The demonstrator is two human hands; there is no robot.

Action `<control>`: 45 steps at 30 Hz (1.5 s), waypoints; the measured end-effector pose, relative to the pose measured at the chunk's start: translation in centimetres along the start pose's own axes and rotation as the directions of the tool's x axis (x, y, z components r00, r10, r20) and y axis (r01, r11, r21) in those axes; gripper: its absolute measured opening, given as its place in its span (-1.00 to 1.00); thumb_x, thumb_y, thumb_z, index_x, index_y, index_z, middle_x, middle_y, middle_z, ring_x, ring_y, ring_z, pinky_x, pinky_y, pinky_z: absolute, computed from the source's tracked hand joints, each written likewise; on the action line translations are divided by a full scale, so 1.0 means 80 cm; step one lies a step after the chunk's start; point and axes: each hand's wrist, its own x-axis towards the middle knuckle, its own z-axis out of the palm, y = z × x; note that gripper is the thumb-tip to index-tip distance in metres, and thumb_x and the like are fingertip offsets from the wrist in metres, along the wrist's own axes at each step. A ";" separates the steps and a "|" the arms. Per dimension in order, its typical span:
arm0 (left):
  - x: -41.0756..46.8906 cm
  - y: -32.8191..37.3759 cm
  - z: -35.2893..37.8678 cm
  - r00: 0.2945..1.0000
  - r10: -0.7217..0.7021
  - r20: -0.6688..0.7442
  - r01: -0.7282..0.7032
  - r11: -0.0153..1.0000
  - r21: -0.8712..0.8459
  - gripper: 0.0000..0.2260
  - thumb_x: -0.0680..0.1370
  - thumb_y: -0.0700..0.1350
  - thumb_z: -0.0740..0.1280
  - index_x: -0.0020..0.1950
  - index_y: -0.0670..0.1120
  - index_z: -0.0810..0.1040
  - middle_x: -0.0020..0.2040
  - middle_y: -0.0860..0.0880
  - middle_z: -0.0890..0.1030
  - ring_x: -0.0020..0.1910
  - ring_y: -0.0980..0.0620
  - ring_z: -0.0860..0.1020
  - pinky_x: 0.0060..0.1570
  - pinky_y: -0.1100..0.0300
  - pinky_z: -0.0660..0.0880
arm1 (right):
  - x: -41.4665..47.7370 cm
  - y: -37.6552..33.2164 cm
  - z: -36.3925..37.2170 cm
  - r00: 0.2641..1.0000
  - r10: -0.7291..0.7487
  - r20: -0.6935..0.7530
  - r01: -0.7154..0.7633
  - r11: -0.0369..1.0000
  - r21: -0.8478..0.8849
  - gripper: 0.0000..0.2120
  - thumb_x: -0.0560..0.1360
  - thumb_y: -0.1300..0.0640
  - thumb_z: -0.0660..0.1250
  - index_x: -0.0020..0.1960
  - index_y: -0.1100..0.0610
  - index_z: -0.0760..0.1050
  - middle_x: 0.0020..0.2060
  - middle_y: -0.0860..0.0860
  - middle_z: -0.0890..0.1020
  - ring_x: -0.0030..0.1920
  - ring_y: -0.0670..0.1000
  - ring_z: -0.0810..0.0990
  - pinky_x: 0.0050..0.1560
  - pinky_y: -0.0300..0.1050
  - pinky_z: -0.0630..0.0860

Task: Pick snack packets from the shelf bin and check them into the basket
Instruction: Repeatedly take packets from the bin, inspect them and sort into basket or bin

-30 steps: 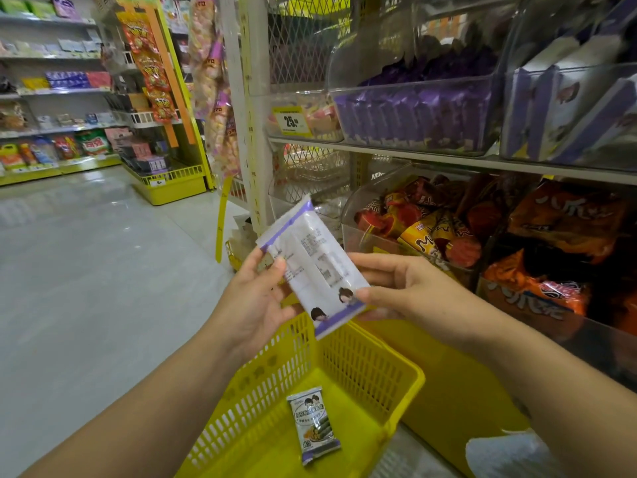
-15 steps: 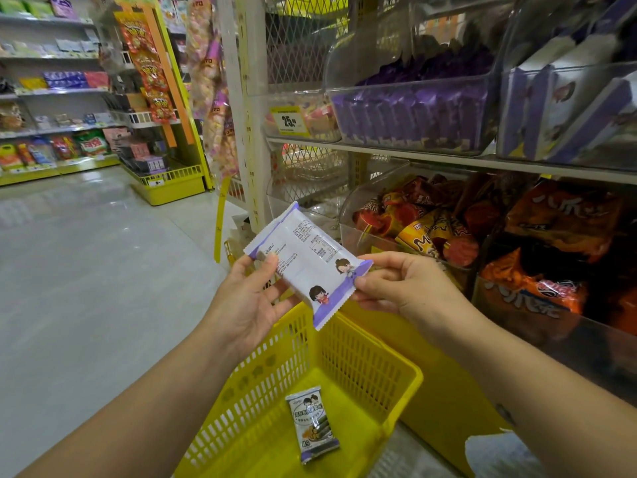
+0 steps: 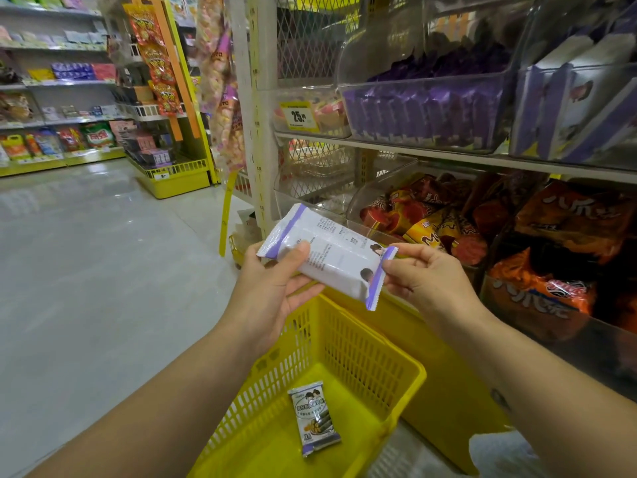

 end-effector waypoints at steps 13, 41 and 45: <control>0.008 -0.001 -0.013 0.988 -0.132 0.078 0.137 0.989 -0.058 -0.78 0.61 -0.16 0.22 0.25 0.00 0.48 -0.02 -0.05 0.71 -0.03 0.02 0.69 -0.20 0.07 0.64 | 0.001 0.000 0.000 0.914 0.068 0.401 -0.072 0.997 -0.007 -0.75 0.38 -0.02 0.37 0.01 0.08 0.56 -0.09 0.06 0.70 -0.18 -0.03 0.68 -0.23 -0.20 0.60; -0.012 -0.028 0.011 0.992 0.033 0.125 -0.091 0.863 0.497 -0.21 0.38 -0.19 0.38 0.49 0.28 0.14 0.16 0.12 0.60 0.06 0.09 0.66 -0.04 0.01 0.64 | -0.022 0.010 0.021 0.853 -0.085 0.516 0.185 0.972 -0.146 -0.66 0.58 0.17 0.25 0.29 -0.12 0.46 0.12 0.01 0.66 0.08 0.13 0.66 0.09 0.22 0.57; -0.008 -0.017 0.005 0.992 -0.032 0.125 -0.019 0.921 0.390 -0.56 0.57 -0.27 0.27 0.41 0.05 0.39 0.03 -0.01 0.71 0.00 -0.06 0.69 -0.14 0.03 0.65 | -0.022 0.009 0.018 0.841 -0.066 0.537 0.170 0.975 -0.146 -0.64 0.57 0.15 0.24 0.35 -0.07 0.43 0.12 0.00 0.66 0.08 0.10 0.66 0.06 0.16 0.60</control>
